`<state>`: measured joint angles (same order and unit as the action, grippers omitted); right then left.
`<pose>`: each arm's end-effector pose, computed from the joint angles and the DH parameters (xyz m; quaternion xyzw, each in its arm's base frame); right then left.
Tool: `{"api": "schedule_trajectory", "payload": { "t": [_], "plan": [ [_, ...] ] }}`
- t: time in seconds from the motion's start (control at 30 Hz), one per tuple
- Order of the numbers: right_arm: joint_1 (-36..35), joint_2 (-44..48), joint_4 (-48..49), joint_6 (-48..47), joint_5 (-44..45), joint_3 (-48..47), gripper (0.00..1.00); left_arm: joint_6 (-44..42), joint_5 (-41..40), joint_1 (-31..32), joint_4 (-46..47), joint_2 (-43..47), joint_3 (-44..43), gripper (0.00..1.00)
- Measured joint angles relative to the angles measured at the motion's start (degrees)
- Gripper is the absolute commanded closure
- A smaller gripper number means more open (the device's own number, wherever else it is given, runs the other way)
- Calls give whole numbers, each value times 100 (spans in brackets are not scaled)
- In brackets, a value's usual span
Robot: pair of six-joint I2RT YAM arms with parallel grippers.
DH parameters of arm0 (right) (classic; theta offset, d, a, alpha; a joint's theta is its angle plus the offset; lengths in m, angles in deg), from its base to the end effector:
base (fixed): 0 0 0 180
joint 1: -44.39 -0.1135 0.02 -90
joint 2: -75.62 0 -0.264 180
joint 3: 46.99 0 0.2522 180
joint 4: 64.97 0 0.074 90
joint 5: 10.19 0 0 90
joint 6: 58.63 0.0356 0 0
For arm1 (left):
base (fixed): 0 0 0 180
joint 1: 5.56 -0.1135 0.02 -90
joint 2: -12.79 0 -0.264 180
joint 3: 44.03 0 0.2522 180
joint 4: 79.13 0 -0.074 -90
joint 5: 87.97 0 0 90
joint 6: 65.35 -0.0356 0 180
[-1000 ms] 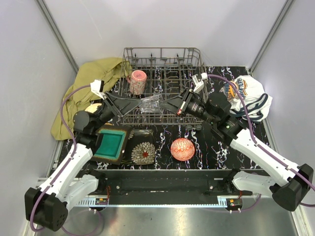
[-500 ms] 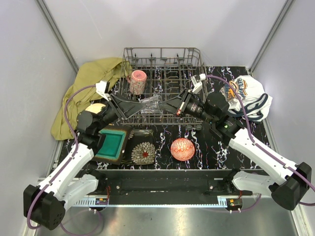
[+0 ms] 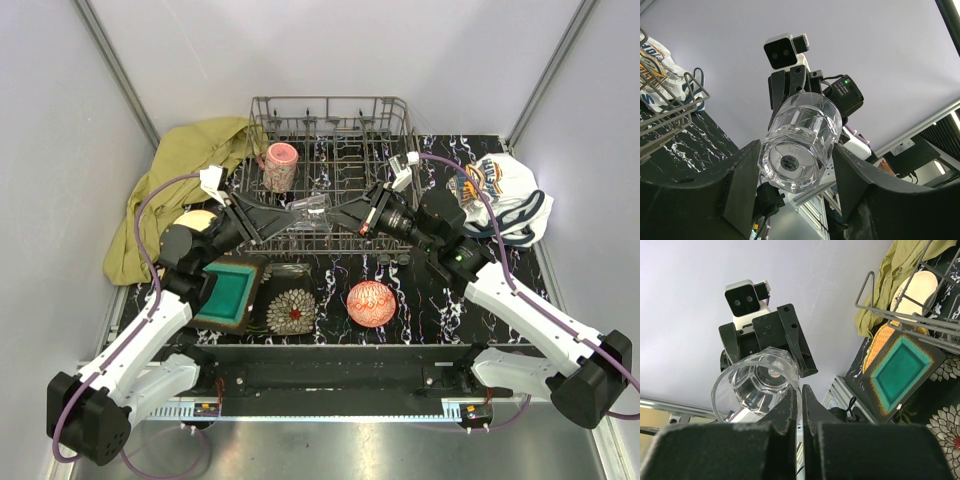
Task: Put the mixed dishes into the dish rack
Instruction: Pass the cup from the right arm to the left
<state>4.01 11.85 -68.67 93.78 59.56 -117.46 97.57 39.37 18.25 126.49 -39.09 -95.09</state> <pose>0.1909 0.1785 0.3854 0.0043 0.6895 0.6335 0.3510 0.1762 -0.1013 0.3605 0.0332 0.5763 -0.7111 0.4014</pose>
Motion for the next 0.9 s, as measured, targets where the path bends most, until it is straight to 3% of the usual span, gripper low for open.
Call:
{"api": "schedule_trajectory", "payload": {
  "t": [0.13, 0.27, 0.33, 0.47, 0.5, 0.7, 0.9],
  "plan": [
    [31, 17, 72, 46, -22, 81, 100, -31, -17, 31, -22, -4, 0, 51],
    [46, 42, 111, 72, -33, 125, 93, -42, -33, 61, -20, -13, 0, 63],
    [55, 46, 122, 92, -37, 136, 93, -44, -46, 72, -11, -26, 0, 73],
    [83, 50, 125, 107, -37, 157, 80, -42, -55, 92, 26, -76, 0, 91],
    [90, 50, 125, 111, -37, 162, 79, -39, -55, 94, 22, -81, 0, 100],
    [107, 50, 127, 109, -24, 168, 58, 22, -46, 142, 28, -87, -4, 100],
    [111, 50, 125, 103, -24, 177, 48, 68, -44, 146, 85, -111, -120, 100]
  ]
}}
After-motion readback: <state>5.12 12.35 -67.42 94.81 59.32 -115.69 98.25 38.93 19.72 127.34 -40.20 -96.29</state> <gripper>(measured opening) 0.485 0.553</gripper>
